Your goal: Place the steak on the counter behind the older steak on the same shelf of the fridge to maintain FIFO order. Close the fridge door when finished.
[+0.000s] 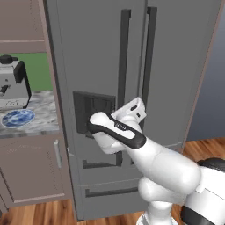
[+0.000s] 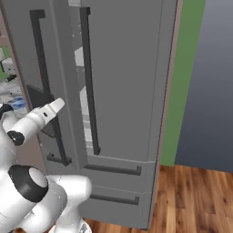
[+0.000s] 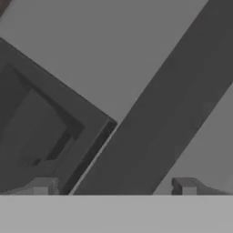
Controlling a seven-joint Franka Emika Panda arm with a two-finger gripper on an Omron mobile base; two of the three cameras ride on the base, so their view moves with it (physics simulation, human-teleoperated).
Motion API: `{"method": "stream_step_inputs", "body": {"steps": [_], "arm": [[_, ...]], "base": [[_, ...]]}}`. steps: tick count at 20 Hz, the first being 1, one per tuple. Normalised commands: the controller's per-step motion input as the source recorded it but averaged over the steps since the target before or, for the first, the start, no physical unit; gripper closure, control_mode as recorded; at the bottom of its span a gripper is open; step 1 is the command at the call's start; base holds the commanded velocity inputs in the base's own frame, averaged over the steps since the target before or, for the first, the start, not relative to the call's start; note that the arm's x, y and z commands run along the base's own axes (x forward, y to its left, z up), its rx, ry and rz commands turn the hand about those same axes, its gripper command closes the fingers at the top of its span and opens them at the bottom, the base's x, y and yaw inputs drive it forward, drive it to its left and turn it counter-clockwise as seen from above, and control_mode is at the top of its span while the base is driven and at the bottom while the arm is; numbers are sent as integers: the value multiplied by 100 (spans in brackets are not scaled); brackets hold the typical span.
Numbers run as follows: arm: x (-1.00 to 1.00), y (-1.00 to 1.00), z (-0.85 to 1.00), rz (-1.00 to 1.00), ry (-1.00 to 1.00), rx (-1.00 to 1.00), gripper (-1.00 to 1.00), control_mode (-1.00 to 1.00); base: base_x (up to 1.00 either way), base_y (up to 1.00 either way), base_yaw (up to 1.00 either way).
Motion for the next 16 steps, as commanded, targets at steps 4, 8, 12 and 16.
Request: {"method": "stream_step_inputs", "body": {"steps": [4,8,12,16], "arm": [[47,1,46,-27,0,-2,-100,-100],[45,4,44,-25,0,-4,-100,-100],[44,4,36,-23,0,-3,-100,-100],[46,8,24,-23,0,-3,-100,-100]], "base": [[0,0,0],[0,0,0],[0,0,0],[0,0,0]]}}
